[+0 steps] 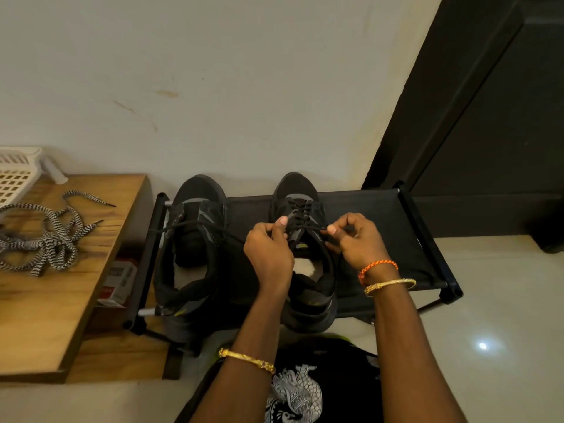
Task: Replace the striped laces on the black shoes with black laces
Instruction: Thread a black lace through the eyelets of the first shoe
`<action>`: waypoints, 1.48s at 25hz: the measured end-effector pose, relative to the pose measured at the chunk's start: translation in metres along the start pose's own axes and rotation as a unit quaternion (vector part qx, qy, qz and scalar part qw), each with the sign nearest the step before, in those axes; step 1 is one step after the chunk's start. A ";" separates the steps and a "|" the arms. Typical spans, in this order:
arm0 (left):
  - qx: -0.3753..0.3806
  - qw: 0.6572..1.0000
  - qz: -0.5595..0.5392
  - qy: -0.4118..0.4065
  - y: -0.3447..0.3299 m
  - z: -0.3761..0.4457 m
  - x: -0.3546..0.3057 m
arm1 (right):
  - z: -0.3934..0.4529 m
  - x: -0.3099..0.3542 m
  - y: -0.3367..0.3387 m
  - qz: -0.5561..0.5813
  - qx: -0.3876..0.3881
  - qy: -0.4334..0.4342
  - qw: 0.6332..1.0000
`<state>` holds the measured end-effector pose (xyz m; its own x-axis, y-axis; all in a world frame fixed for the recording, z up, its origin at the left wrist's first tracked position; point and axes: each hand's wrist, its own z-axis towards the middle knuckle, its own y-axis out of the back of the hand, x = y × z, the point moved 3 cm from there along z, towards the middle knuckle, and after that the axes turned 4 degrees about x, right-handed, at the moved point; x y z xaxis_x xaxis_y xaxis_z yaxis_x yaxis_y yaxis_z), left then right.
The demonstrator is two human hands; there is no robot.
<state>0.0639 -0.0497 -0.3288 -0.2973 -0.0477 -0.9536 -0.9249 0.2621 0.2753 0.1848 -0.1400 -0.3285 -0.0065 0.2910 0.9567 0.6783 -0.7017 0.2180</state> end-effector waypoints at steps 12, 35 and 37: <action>0.206 0.963 -0.171 0.003 0.003 0.011 -0.018 | -0.008 0.030 -0.011 0.213 0.072 0.061 0.972; 0.368 0.905 -0.211 -0.021 0.005 0.040 -0.020 | 0.015 0.026 -0.026 0.248 0.072 0.049 0.965; 0.378 0.909 -0.172 -0.033 0.005 0.040 -0.020 | 0.015 0.026 -0.027 0.245 0.105 0.058 0.962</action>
<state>0.0744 -0.0083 -0.3133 0.0167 -0.2017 -0.9793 -0.5260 0.8312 -0.1802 0.1779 -0.1037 -0.3125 0.2792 -0.1241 0.9522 0.7542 -0.5855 -0.2974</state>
